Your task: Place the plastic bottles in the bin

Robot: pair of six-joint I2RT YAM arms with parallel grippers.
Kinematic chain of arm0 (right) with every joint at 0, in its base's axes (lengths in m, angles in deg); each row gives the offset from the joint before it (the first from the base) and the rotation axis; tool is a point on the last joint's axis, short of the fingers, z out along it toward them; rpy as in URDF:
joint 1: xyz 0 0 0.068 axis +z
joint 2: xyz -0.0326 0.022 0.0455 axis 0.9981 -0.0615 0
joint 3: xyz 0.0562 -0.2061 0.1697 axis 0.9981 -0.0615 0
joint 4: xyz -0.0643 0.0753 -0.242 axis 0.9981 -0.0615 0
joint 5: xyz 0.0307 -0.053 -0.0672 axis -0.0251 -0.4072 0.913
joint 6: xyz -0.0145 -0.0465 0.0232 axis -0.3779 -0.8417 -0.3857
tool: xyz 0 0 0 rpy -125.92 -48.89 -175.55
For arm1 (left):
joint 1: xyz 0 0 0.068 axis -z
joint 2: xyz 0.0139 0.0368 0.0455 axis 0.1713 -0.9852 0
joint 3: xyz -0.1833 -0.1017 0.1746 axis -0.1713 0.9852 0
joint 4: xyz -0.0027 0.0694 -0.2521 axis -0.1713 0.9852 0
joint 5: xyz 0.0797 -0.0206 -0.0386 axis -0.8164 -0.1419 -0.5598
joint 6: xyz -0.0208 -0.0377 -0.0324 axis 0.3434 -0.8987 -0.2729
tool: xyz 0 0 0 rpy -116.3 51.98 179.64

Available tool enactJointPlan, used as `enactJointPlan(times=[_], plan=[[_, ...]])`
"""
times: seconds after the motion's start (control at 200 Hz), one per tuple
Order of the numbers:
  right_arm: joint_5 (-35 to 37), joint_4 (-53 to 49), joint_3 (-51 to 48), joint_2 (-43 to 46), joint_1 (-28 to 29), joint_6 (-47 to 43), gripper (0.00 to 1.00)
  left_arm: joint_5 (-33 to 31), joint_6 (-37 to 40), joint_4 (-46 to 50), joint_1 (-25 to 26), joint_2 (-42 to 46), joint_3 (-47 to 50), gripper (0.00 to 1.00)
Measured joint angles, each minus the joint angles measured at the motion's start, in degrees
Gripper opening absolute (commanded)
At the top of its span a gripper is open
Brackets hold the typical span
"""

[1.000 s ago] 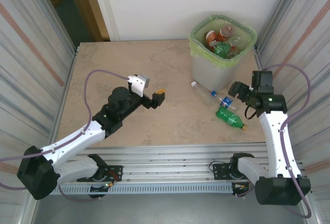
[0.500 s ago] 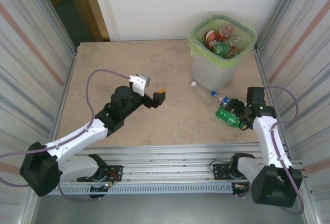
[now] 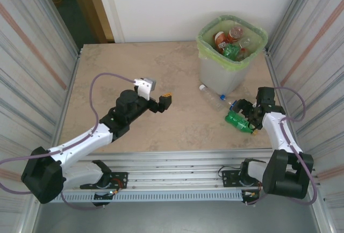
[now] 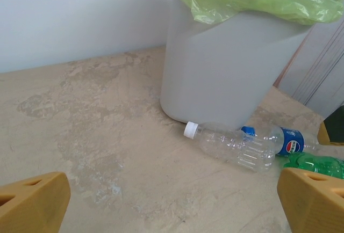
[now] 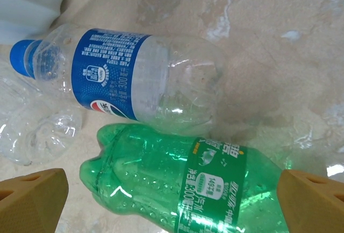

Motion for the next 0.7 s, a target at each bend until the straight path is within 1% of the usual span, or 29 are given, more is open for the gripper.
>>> enactJointPlan(times=[0.17, 0.496, 0.701], plan=[[-1.3, 0.3, -0.3, -1.0, 0.0, 0.0, 0.98, -0.2, -0.5, 0.0, -0.4, -0.6, 0.2, 0.99], [-1.5, -0.8, -0.9, -1.0, 0.1, 0.9, 0.99, -0.2, -1.4, -0.1, -0.5, -1.2, 0.3, 0.99], [-1.5, -2.8, -1.0, -0.5, 2.4, 1.5, 0.98, -0.2, -1.9, -0.1, -0.9, -1.6, 0.3, 0.99]])
